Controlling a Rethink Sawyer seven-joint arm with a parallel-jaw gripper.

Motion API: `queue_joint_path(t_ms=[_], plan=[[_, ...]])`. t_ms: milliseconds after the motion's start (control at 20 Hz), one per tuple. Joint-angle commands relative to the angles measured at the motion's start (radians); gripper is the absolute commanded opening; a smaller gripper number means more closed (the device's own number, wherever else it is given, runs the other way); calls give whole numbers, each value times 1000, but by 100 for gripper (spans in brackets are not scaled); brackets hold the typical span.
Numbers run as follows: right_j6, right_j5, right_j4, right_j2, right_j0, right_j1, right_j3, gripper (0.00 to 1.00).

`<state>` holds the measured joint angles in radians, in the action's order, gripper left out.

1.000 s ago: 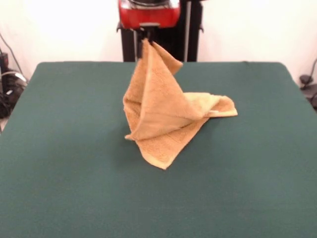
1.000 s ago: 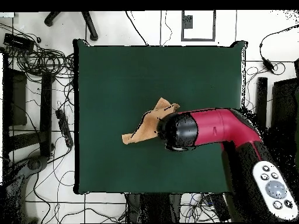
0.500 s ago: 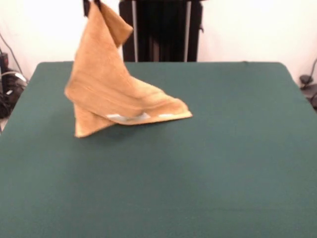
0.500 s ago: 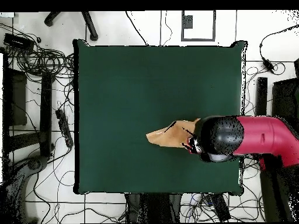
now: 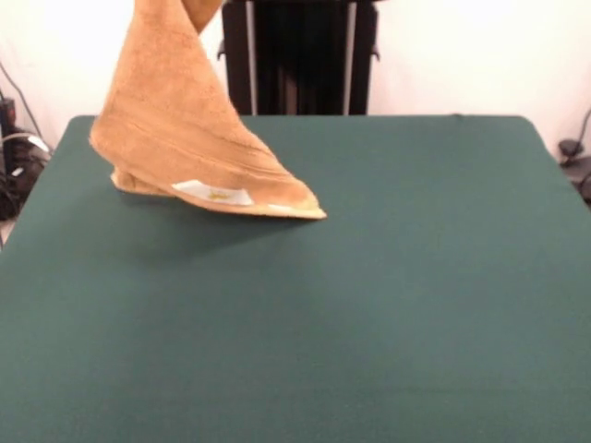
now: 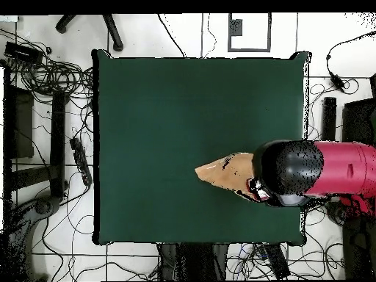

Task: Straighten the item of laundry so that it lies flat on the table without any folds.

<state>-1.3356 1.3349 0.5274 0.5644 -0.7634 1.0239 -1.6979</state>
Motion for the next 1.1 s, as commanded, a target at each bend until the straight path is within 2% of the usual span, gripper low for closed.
queue_joint_path(t_ms=[50, 300, 550, 950, 1100], plan=[[342, 134, 36, 114, 34, 22, 47, 0], [370, 190, 41, 116, 34, 24, 96, 0], [399, 191, 31, 118, 18, 43, 116, 0], [455, 272, 62, 116, 18, 13, 209, 0], [475, 265, 66, 119, 8, 1, 220, 0]])
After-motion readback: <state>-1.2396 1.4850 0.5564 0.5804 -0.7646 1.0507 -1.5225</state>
